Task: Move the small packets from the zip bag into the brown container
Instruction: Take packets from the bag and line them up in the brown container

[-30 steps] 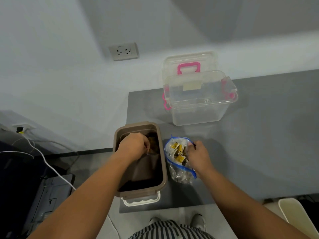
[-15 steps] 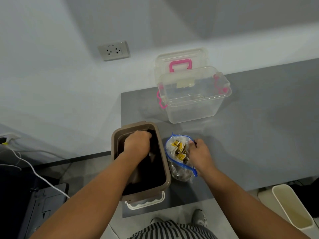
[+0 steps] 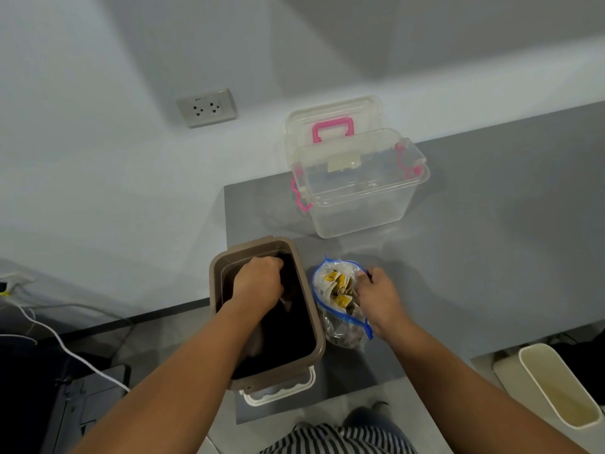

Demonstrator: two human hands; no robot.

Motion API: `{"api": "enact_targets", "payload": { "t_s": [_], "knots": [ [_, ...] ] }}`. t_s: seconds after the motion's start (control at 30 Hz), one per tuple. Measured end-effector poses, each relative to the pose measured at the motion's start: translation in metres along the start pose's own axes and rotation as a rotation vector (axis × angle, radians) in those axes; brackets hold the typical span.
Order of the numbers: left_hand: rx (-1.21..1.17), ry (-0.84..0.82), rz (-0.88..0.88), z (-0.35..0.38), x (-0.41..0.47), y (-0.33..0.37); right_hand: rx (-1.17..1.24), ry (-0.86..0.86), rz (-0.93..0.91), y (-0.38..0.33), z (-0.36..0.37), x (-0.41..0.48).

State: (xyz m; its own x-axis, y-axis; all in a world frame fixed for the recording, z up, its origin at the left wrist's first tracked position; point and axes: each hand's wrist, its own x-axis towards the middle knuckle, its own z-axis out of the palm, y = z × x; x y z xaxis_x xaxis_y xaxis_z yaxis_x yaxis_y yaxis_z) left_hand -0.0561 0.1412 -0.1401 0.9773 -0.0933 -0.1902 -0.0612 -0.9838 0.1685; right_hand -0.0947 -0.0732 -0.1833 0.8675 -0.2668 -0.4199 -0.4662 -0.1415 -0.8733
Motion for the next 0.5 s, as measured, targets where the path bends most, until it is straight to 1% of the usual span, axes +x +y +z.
{"api": "enact_targets", "payload": {
  "t_s": [0.07, 0.13, 0.2, 0.3, 0.37, 0.43, 0.5],
  "knots": [
    [-0.027, 0.004, -0.022, 0.001, -0.001, -0.003, 0.006, -0.004, 0.000, 0.001, -0.001, 0.000],
    [-0.023, -0.032, -0.078, 0.000, -0.002, -0.005, 0.010, -0.013, 0.002, 0.001, -0.003, 0.001],
    [0.052, -0.138, -0.130, 0.001, -0.002, -0.005, -0.003, -0.024, -0.001, 0.000, -0.005, 0.001],
    [0.148, -0.358, -0.201, -0.001, -0.002, 0.000, -0.059, -0.034, -0.010, -0.001, -0.010, 0.002],
    [0.182, -0.481, -0.214, 0.000, -0.003, 0.003, -0.071, -0.044, -0.006, -0.002, -0.013, 0.001],
    [0.224, -0.549, -0.211, 0.005, -0.005, 0.006, -0.072, -0.061, 0.001, -0.001, -0.015, 0.001],
    [0.271, -0.563, -0.192, 0.010, -0.007, 0.009, -0.070, -0.078, 0.009, 0.000, -0.018, 0.001]
  ]
}}
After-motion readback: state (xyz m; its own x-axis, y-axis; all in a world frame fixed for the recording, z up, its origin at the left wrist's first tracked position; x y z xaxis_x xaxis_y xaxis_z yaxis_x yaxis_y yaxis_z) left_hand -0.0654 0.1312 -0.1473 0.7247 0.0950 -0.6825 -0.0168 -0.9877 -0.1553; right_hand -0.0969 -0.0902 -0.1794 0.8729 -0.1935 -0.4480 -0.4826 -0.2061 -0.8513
